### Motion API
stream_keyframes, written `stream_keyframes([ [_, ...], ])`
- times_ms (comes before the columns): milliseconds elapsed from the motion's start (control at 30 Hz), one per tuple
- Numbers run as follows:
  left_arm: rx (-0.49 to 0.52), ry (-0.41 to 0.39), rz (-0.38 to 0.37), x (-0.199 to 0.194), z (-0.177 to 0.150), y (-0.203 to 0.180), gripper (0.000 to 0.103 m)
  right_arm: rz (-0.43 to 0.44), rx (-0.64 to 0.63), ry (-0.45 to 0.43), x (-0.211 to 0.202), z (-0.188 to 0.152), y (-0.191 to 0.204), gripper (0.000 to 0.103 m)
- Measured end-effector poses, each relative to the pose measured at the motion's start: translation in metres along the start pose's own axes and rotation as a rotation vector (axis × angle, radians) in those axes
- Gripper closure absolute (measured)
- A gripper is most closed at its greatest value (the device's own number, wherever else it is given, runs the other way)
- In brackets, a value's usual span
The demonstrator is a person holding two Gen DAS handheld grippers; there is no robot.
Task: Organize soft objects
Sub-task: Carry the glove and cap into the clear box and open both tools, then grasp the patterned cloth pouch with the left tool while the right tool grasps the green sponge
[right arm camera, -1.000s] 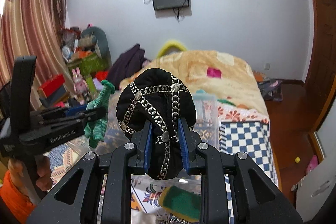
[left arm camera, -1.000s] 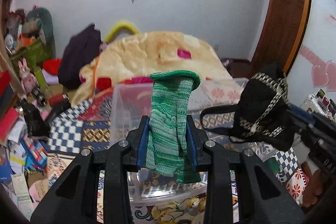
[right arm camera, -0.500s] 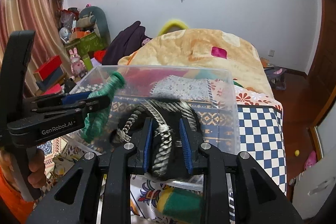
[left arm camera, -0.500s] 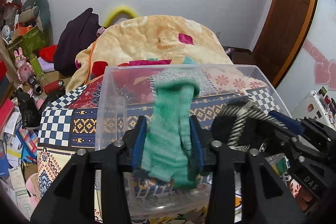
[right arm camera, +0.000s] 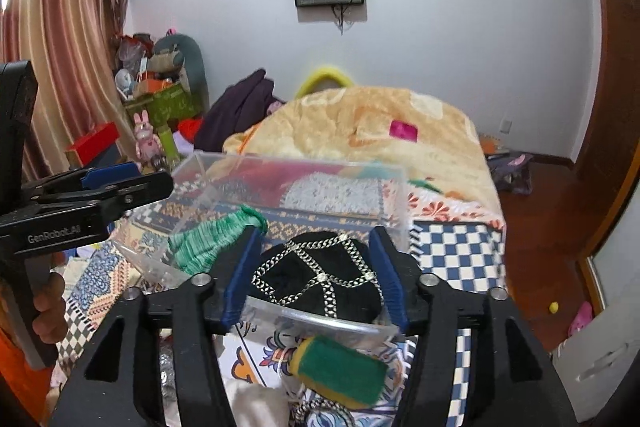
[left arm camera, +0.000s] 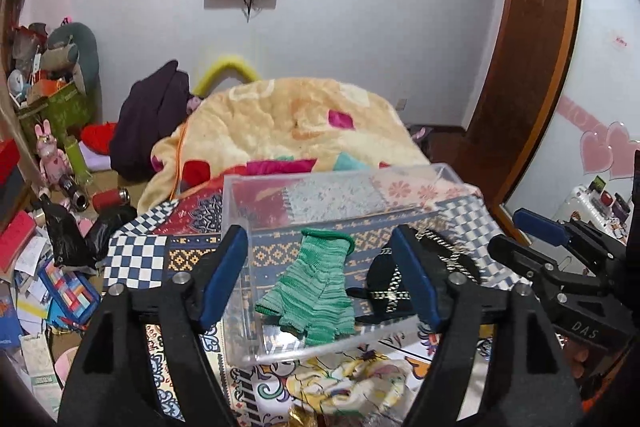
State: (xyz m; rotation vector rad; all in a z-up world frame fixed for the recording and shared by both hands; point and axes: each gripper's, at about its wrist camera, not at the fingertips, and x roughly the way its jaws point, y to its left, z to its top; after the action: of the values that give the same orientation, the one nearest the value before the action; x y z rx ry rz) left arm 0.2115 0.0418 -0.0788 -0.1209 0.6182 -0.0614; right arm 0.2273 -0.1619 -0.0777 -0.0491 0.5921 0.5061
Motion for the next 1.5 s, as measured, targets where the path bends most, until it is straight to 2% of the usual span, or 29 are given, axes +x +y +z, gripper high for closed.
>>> stream_keyframes([
  [100, 0.004, -0.022, -0.013, -0.015, -0.003, -0.002, 0.025, -0.002, 0.008, -0.027, -0.013, -0.001, -0.003, 0.040],
  [200, 0.006, -0.035, -0.016, -0.026, -0.010, -0.003, 0.019, -0.006, 0.020, -0.041, -0.022, -0.007, -0.006, 0.032],
  [467, 0.011, 0.011, -0.016, -0.029, -0.039, -0.002, 0.014, -0.025, 0.042, 0.014, -0.024, -0.030, -0.013, 0.032],
  [633, 0.022, 0.072, -0.006, -0.019, -0.061, -0.004, 0.014, -0.016, 0.073, 0.073, -0.013, -0.047, -0.016, 0.032],
  [867, 0.031, 0.135, -0.041, -0.008, -0.088, -0.018, 0.013, 0.012, 0.139, 0.183, 0.016, -0.074, -0.025, 0.032],
  [1100, -0.038, 0.178, -0.052, 0.012, -0.096, -0.014, 0.014, 0.061, 0.195, 0.213, 0.025, -0.079, -0.032, 0.032],
  [1167, -0.045, 0.187, -0.068, 0.015, -0.097, -0.014, 0.025, 0.077, 0.205, 0.217, 0.026, -0.080, -0.031, 0.033],
  [1267, -0.020, 0.193, -0.065, 0.016, -0.099, -0.019, 0.037, 0.084, 0.209, 0.215, 0.026, -0.080, -0.031, 0.043],
  [1500, -0.022, 0.171, -0.066, 0.007, -0.099, -0.018, 0.052, 0.065, 0.167, 0.170, 0.010, -0.077, -0.023, 0.046],
])
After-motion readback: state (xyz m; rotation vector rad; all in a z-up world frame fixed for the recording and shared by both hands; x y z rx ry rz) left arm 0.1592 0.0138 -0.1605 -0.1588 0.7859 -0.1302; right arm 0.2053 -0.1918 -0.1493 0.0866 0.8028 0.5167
